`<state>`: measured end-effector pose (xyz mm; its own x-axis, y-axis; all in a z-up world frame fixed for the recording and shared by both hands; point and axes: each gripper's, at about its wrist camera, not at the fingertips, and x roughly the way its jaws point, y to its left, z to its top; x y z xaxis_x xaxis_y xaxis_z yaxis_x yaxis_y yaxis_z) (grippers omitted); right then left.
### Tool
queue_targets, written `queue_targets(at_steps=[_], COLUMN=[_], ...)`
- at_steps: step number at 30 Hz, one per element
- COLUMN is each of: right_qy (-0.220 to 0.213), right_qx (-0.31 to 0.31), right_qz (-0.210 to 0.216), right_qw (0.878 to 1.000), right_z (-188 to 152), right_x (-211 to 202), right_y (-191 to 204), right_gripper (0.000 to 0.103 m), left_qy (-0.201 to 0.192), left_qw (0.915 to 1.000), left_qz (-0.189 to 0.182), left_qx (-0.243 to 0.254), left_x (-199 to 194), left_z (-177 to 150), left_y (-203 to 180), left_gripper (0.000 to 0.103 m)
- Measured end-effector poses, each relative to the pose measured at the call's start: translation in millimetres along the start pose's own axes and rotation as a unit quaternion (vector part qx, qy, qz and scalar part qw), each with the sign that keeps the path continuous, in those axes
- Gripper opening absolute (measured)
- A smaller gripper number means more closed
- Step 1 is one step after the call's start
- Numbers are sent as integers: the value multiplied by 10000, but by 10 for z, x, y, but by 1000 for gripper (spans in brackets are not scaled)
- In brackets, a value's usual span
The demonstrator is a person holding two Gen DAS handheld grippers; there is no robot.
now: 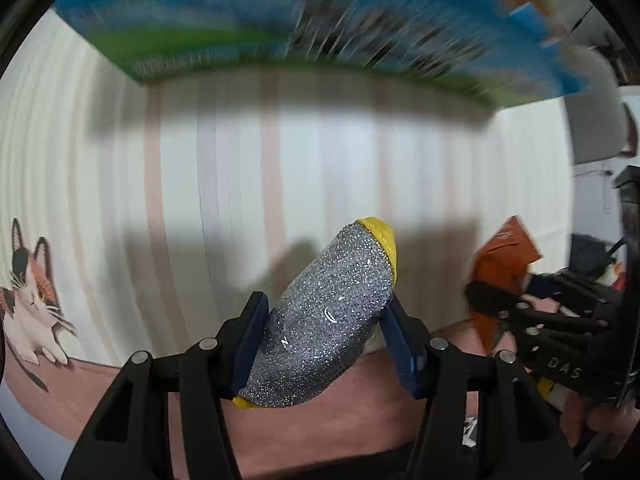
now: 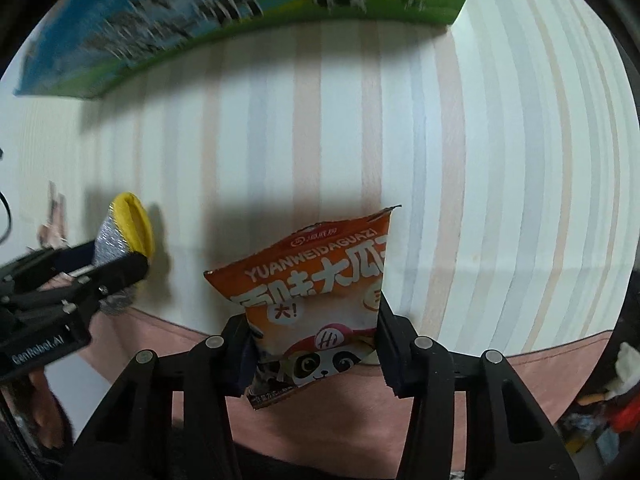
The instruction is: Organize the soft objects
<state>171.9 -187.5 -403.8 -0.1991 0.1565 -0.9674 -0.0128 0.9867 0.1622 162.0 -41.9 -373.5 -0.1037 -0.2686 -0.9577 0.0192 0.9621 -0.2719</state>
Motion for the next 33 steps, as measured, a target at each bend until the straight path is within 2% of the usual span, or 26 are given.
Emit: queue_targets(at_steps=[4, 7, 8, 11, 14, 16, 19, 22, 29, 31, 33], right_qy=[-370, -714, -854, -1300, -1696, -1825, -1902, -1828, -1467, -1355, -1237], right_qx=[-22, -81, -102, -160, -172, -152, -57, -23, 108, 132, 208], right_qz=[473, 591, 610, 538, 313, 214, 10, 100, -253, -328, -361], right_qw=[9982, 9957, 9944, 9899, 9849, 9829, 9817, 9831, 9888, 9901, 9914], right_z=[-81, -69, -43, 97, 345, 558, 904, 1190, 1602, 1671, 1711], right_x=[-483, -887, -1050, -1508, -1877, -2002, -2006, -1850, -1393, -1304, -1234], right_y=[32, 74, 89, 129, 156, 182, 94, 50, 25, 11, -8], right_gripper=[51, 51, 51, 51, 51, 51, 51, 51, 51, 51, 53], left_qy=[-598, -1038, -1141, -1454, -1600, -1549, -1309, -1074, -544, -551, -657], left_qw=[9979, 9942, 9931, 9893, 9866, 9865, 9883, 9895, 9912, 9924, 9910], left_qz=[-242, -280, -247, 27, 325, 531, 741, 887, 1058, 921, 986], left_qx=[18, 97, 110, 115, 6, -66, -243, -378, -573, -605, -621], left_x=[-616, -1064, -1222, -1600, -1774, -1768, -1620, -1418, -1065, -1032, -1057], left_z=[28, 204, 302, 690, 1064, 1295, 1540, 1689, 1902, 1946, 1966], left_y=[-194, -263, -175, -88, 131, 248, 466, 600, 718, 749, 765], left_gripper=[54, 54, 54, 54, 54, 55, 55, 55, 59, 65, 90])
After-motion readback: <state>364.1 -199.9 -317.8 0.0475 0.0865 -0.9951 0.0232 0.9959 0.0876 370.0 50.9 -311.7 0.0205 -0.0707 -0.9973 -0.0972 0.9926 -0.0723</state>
